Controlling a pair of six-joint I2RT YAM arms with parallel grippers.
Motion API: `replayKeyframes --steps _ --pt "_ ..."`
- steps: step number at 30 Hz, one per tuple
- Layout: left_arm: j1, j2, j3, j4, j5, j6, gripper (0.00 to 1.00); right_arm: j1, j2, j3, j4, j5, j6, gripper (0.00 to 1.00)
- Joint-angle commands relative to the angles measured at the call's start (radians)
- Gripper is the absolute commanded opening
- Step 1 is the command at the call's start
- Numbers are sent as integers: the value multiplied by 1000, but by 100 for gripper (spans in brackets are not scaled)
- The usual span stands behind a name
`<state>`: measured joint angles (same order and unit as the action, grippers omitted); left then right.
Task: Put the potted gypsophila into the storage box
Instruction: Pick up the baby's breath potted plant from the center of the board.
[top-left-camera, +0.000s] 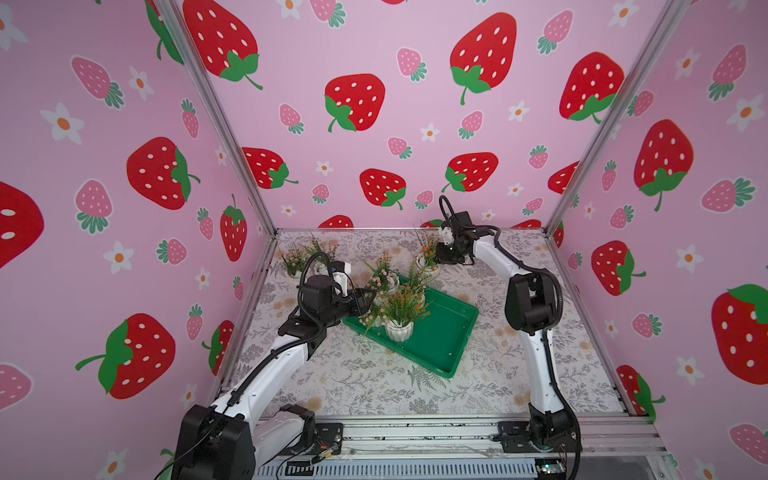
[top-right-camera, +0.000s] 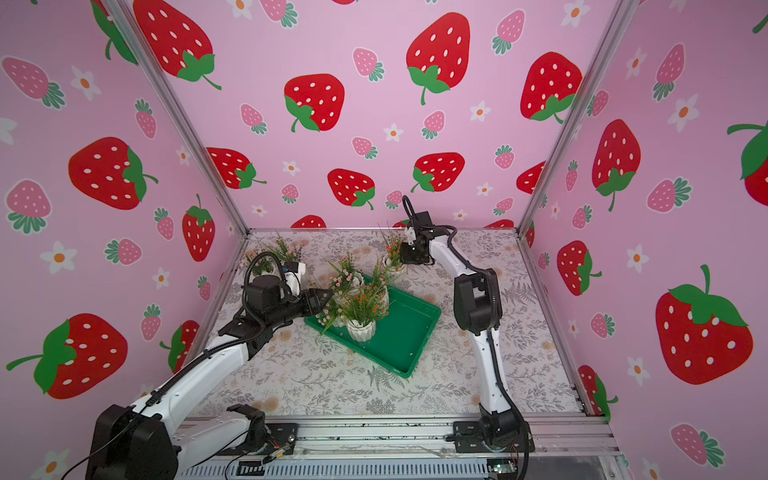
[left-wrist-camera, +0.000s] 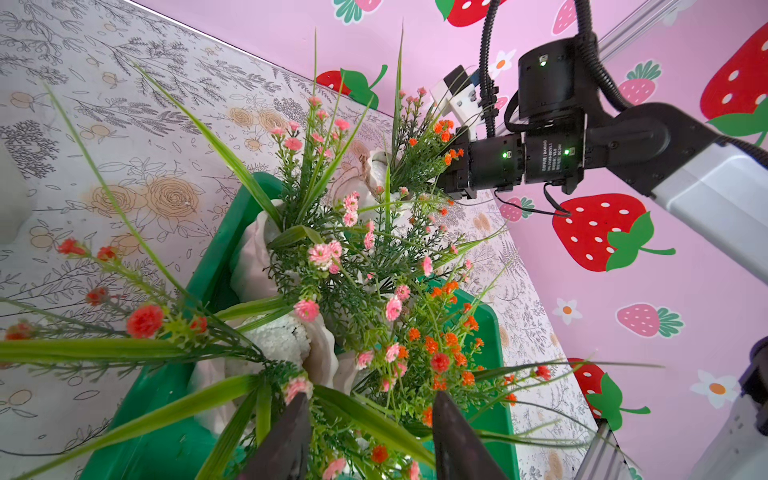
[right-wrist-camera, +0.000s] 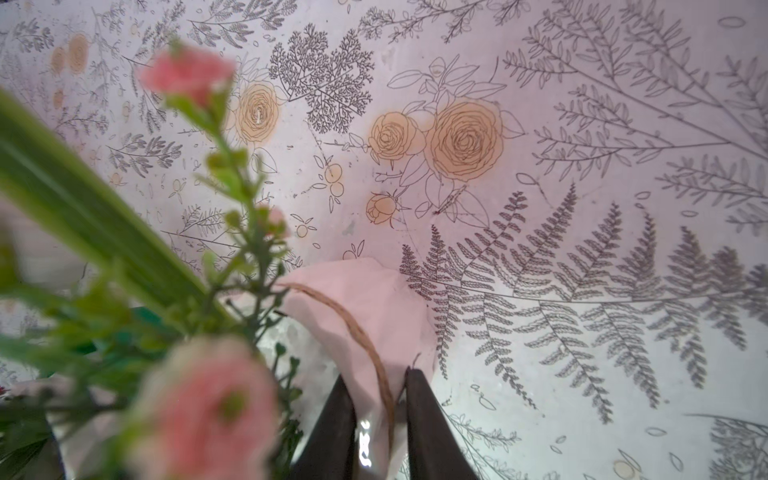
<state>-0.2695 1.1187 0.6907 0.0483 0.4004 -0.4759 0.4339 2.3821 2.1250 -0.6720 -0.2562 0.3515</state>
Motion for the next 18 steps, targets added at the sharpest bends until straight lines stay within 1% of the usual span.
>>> replayKeyframes --steps 1,5,8,12,16,18 --pt "-3 -4 44 6 0 10 50 9 15 9 -76 81 -33 23" --pt "-5 -3 30 31 -6 -1 50 11 18 -8 -80 92 -42 18" --pt "-9 11 31 35 -4 -3 50 12 2 -38 -62 81 -49 17" --pt "-18 21 35 34 -5 1 50 8 -39 -94 -22 63 -44 11" --pt "-29 2 36 25 -20 21 50 -7 -97 -155 34 37 -16 3" --pt "-32 -2 47 3 -18 33 50 -17 -131 -198 72 21 3 1"
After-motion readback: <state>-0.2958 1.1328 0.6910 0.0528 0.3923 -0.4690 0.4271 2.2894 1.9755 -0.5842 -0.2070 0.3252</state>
